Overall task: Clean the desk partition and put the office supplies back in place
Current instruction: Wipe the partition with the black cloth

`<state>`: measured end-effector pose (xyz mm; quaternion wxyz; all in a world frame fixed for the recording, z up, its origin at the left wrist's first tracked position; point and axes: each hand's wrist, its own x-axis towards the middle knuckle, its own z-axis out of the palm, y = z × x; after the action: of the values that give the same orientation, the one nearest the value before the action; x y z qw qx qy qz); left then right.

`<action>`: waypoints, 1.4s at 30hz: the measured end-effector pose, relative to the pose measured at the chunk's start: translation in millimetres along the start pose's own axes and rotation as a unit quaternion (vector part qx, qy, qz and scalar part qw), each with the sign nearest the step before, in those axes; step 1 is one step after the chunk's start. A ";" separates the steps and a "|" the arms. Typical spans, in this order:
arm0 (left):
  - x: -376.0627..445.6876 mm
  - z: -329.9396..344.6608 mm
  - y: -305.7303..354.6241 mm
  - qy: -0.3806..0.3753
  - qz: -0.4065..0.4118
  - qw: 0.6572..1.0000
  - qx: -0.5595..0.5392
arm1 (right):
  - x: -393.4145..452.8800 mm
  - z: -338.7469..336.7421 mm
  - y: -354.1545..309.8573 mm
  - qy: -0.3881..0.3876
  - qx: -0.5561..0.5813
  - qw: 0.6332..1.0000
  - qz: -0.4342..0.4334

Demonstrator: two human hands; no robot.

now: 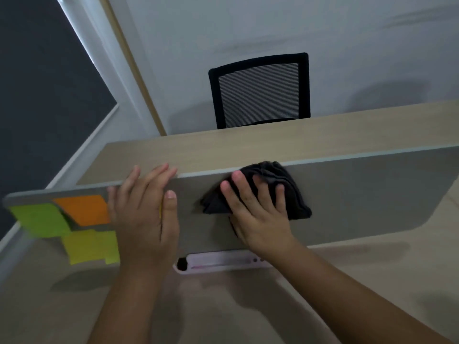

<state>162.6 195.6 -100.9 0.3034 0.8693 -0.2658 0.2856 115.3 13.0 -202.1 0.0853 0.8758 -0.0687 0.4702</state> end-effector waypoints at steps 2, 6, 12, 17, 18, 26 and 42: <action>-3.0 -2.0 -6.9 -0.008 -0.015 1.000 -0.016 | 5.3 3.7 -16.9 -0.016 -0.001 0.999 -0.032; -8.6 -0.9 -9.5 -0.009 -0.023 0.999 -0.035 | -28.7 13.1 -34.1 -0.262 0.023 0.947 -0.187; -10.2 -6.4 -13.2 -0.022 -0.012 0.999 -0.049 | -34.0 6.6 -30.0 -0.431 0.083 0.865 -0.242; -2.8 -13.7 -23.9 0.022 -0.049 0.989 -0.135 | 40.7 -11.8 -32.0 -0.082 -0.006 0.993 -0.089; -1.1 -13.9 -22.9 0.030 -0.057 0.986 -0.153 | 41.0 -8.9 -34.1 -0.065 -0.028 0.992 -0.102; -0.5 -15.0 -17.5 0.040 -0.070 0.986 -0.148 | -31.1 5.9 -45.4 -0.447 -0.079 0.823 -0.343; -5.6 10.6 23.6 0.027 -0.084 0.995 -0.038 | -42.9 -7.3 43.2 -0.344 -0.117 0.879 -0.311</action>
<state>147.3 174.2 -102.6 0.3661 0.8685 -0.1939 0.2722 77.2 -25.8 -230.3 0.2994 0.9424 0.1275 0.0776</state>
